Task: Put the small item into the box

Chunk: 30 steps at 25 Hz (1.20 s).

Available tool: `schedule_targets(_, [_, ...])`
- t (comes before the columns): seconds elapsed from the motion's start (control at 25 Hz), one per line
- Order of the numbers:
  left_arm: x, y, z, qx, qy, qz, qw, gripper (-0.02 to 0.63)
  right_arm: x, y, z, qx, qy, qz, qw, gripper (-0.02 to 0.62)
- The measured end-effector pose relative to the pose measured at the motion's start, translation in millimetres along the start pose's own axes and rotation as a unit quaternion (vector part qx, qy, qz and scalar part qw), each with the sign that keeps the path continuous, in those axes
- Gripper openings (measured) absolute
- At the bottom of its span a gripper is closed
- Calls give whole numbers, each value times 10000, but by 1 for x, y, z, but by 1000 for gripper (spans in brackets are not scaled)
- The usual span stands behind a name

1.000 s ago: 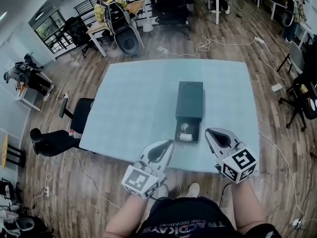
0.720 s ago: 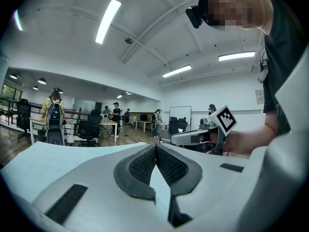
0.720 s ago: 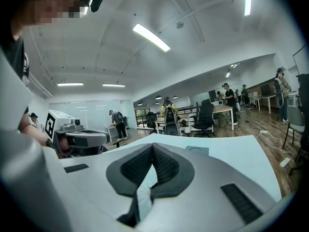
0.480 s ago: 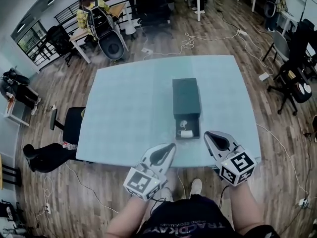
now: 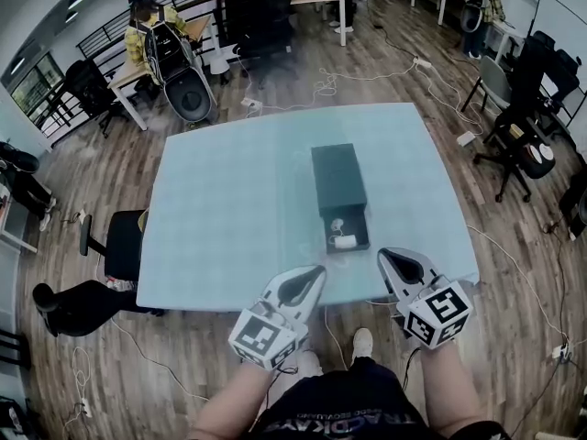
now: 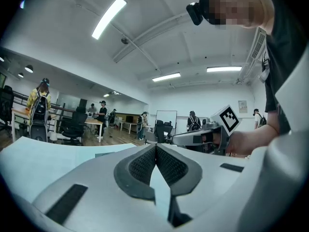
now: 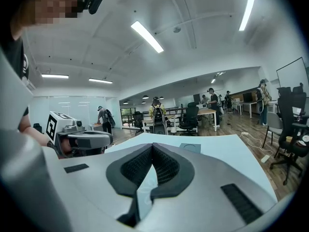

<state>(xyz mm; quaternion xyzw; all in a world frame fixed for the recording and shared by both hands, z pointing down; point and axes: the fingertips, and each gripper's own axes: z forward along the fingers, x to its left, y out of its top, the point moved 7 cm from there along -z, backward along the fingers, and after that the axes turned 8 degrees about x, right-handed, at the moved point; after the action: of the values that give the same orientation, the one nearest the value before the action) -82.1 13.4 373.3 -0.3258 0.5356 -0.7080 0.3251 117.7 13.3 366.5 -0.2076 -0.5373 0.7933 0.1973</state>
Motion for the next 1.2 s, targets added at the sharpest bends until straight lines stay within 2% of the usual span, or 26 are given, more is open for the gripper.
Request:
schedule_targets(0.44, [-5,-18,-23,48,-338,-11,9994,34,34,-24,-11,86,-245,181,9995,18])
schedule_targets(0.76, [-4,-14,-37,34,-420,62,9991,34,50,-18,-14,34,-313,187,9993,18])
schedule_targets(1.2, [-6,-16,-34,0,-425,65,9991,34,45,-21,-16,-15,-314,240,9992,18])
